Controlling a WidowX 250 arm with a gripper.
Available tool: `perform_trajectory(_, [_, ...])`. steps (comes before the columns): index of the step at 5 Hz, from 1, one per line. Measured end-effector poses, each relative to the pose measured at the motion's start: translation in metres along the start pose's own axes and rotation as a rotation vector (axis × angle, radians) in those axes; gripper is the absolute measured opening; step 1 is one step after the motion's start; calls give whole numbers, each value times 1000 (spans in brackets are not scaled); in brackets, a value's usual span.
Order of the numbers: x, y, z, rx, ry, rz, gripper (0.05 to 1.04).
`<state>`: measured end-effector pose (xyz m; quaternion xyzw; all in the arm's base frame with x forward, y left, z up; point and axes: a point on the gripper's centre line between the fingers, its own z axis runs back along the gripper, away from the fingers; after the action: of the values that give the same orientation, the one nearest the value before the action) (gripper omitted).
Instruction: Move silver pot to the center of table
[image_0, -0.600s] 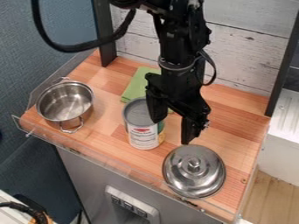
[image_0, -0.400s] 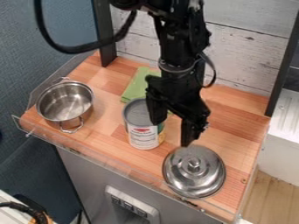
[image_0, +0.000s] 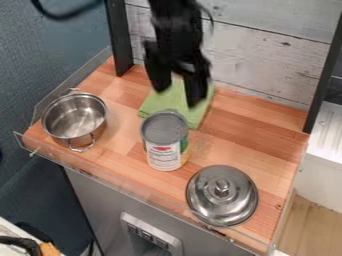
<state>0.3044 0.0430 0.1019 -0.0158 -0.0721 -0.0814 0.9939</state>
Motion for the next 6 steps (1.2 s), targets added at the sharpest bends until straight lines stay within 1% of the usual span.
perform_trajectory(1, [7,31,9,13,-29,31,1001])
perform_trajectory(2, [-2,68,-11,51,33,122,1001])
perform_trajectory(3, [-21,100,-33,77,56,216,1001])
perform_trajectory(4, [-39,114,-61,99,105,286,1001])
perform_trajectory(5, [-50,120,-70,125,127,313,1001])
perform_trajectory(6, [-63,115,-88,112,173,342,950])
